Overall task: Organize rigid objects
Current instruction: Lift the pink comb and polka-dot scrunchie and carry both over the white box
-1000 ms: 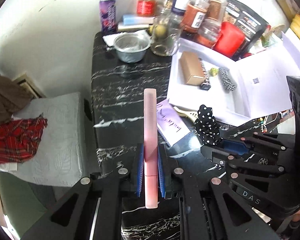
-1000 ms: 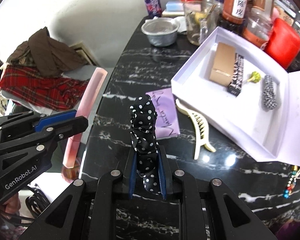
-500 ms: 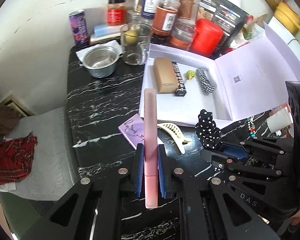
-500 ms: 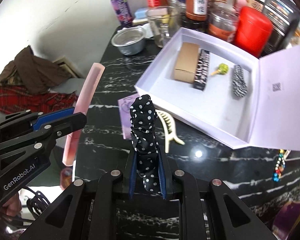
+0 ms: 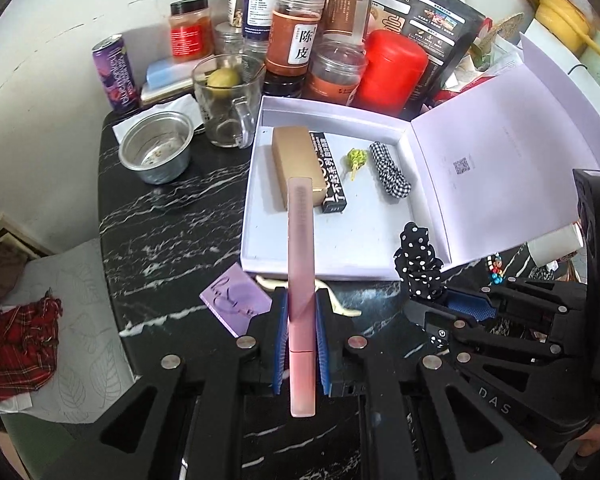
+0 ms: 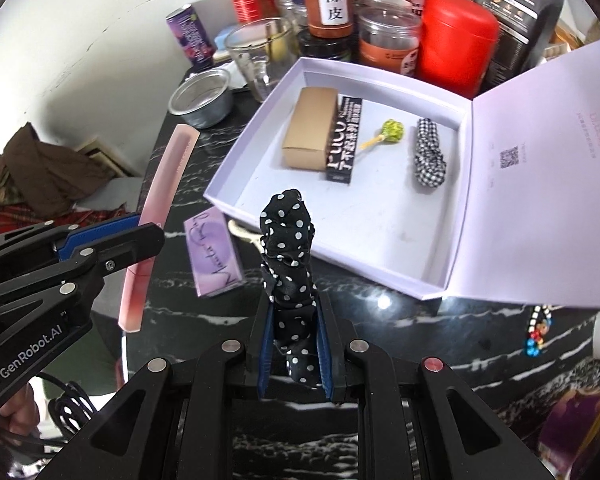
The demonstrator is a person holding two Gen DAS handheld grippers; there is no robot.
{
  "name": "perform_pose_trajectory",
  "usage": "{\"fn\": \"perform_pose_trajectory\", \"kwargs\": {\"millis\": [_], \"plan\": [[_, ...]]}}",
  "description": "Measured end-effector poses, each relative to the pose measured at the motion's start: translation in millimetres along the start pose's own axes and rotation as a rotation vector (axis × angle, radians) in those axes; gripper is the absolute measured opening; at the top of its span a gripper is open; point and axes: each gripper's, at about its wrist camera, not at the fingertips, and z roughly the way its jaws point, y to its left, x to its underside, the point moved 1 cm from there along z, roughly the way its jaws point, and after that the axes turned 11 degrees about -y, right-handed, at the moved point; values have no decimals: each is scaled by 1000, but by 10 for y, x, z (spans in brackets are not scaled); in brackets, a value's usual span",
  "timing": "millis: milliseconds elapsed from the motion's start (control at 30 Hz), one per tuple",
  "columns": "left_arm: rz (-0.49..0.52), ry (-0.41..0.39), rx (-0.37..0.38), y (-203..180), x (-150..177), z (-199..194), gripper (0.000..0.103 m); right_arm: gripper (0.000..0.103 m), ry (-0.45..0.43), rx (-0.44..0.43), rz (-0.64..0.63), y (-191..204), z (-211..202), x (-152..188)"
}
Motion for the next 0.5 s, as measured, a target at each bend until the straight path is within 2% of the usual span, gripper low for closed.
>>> {"fn": "perform_pose_trajectory", "kwargs": {"millis": [500], "plan": [[23, -37, 19, -83, -539, 295, 13, 19, -46, 36, -8, -266, 81, -446]]}}
